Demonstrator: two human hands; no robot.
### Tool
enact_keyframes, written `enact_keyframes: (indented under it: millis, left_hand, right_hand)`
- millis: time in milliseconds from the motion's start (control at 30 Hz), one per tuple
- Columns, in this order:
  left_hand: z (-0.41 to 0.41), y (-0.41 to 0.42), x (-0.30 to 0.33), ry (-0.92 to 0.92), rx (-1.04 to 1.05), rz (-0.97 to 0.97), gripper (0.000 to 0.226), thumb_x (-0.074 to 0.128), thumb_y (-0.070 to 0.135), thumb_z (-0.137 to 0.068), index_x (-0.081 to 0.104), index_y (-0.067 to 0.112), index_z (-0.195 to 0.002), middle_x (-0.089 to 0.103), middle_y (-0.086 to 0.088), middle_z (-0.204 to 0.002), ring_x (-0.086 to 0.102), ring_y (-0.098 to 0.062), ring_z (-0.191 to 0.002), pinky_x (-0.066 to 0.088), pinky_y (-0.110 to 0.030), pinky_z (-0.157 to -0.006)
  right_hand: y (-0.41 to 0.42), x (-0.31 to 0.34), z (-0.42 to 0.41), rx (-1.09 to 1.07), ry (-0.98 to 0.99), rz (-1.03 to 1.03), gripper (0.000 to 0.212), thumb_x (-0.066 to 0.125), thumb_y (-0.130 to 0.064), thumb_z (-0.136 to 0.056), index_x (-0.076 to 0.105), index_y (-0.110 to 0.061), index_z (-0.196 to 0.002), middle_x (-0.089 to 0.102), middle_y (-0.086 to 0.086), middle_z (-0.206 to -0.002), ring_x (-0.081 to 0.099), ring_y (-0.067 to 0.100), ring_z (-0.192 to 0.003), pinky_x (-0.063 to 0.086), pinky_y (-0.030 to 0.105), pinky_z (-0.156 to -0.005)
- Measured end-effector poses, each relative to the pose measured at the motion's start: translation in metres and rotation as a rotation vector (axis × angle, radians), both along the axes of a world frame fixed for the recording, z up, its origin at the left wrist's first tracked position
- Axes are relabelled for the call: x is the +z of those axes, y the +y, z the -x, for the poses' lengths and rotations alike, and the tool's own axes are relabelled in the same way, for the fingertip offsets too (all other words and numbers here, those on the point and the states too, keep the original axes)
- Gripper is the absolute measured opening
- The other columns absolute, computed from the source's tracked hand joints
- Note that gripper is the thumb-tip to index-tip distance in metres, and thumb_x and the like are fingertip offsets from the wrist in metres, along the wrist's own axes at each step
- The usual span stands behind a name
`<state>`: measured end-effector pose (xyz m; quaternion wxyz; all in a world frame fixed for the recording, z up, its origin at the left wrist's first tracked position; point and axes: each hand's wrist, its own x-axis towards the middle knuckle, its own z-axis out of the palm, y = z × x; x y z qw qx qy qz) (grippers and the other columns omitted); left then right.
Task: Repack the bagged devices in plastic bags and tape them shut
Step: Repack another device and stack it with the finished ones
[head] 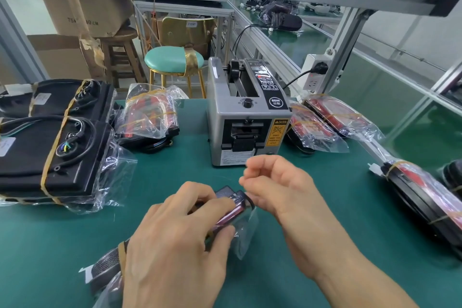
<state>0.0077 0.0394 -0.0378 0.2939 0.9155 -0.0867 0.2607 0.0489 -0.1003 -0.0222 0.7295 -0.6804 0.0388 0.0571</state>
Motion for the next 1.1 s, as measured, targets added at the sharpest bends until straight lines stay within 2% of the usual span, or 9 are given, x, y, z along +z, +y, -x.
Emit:
enact_keyframes:
  millis: [67,267,400,600,700,767,900,1000,1100]
  left_hand:
    - [0.001,0.0,0.001,0.013,0.002,0.029,0.03,0.071,0.03,-0.051,0.066,0.042,-0.078,0.058,0.019,-0.082,0.052,-0.011,-0.059,0.044,-0.025,-0.052]
    - [0.0,-0.001,0.004,0.016,0.018,0.06,0.036,0.072,0.033,-0.051,0.056,0.037,-0.083,0.053,0.019,-0.089,0.056,-0.017,-0.054,0.049,-0.031,-0.045]
    - [0.0,0.001,0.002,0.046,-0.034,0.031,0.044,0.071,0.034,-0.053,0.061,0.043,-0.094,0.053,0.02,-0.09,0.056,-0.015,-0.056,0.045,-0.023,-0.048]
    - [-0.008,0.008,-0.003,0.022,-0.092,-0.181,0.047,0.051,0.046,-0.065,0.074,0.029,-0.102,0.068,0.008,-0.096,0.049,-0.011,-0.084,0.049,-0.03,-0.065]
    - [-0.006,0.019,0.0,-0.047,-0.071,0.083,0.043,0.056,0.047,-0.065,0.07,0.038,-0.105,0.067,0.02,-0.103,0.055,-0.001,-0.092,0.042,-0.01,-0.083]
    - [-0.002,0.021,0.002,-0.069,-0.076,0.407,0.05,0.068,0.046,-0.059,0.066,0.044,-0.109,0.068,0.016,-0.106,0.062,-0.001,-0.092,0.041,-0.005,-0.088]
    - [0.006,0.018,-0.003,-0.071,-0.188,0.978,0.066,0.092,0.034,-0.042,0.072,0.033,-0.105,0.073,-0.002,-0.096,0.069,-0.012,-0.082,0.053,-0.017,-0.08]
    - [0.007,0.027,0.001,0.018,-0.256,1.105,0.054,0.073,0.005,-0.053,0.073,0.023,-0.104,0.071,-0.005,-0.104,0.069,-0.017,-0.093,0.055,-0.034,-0.087]
    - [0.005,0.033,0.014,0.155,-0.229,1.057,0.072,0.085,0.046,-0.042,0.068,0.022,-0.108,0.069,0.0,-0.114,0.063,-0.015,-0.11,0.05,-0.047,-0.092]
  right_hand:
    - [0.005,-0.003,0.003,0.112,-0.032,0.079,0.019,0.072,-0.017,-0.068,0.067,-0.02,-0.086,0.066,-0.009,-0.079,0.061,0.003,-0.073,0.048,0.015,-0.068]
    - [-0.004,-0.014,0.0,0.058,-0.082,0.116,0.027,0.055,0.004,-0.086,0.069,-0.018,-0.079,0.07,-0.008,-0.076,0.062,0.001,-0.071,0.049,0.014,-0.066]
    - [-0.002,-0.021,0.003,0.106,-0.102,0.085,0.011,0.065,-0.024,-0.078,0.07,-0.02,-0.087,0.069,-0.009,-0.08,0.062,0.003,-0.075,0.049,0.014,-0.071]
    - [-0.014,-0.032,-0.003,0.152,-0.041,0.109,0.01,0.063,-0.017,-0.089,0.066,-0.021,-0.098,0.07,-0.008,-0.092,0.062,0.005,-0.088,0.05,0.021,-0.084]
    - [-0.029,-0.034,0.0,0.457,-0.082,0.197,0.054,0.073,-0.044,-0.074,0.053,-0.037,-0.124,0.06,-0.022,-0.124,0.052,-0.006,-0.119,0.039,0.015,-0.101]
    - [-0.032,-0.027,-0.002,0.504,-0.187,0.221,0.061,0.078,-0.042,-0.067,0.053,-0.047,-0.122,0.062,-0.019,-0.122,0.058,0.001,-0.115,0.042,0.017,-0.1]
    - [-0.031,-0.008,-0.01,0.349,-0.441,0.29,0.048,0.08,-0.036,-0.068,0.06,-0.042,-0.111,0.068,-0.014,-0.106,0.065,0.007,-0.096,0.046,0.017,-0.089]
    - [-0.026,-0.001,-0.011,0.345,-0.574,0.377,0.048,0.082,-0.026,-0.069,0.061,-0.035,-0.111,0.064,-0.017,-0.111,0.062,0.005,-0.099,0.043,0.012,-0.088]
    - [-0.016,0.001,-0.009,0.341,-0.738,0.476,0.047,0.082,-0.023,-0.071,0.06,-0.036,-0.111,0.059,-0.021,-0.121,0.056,0.002,-0.116,0.038,0.011,-0.096]
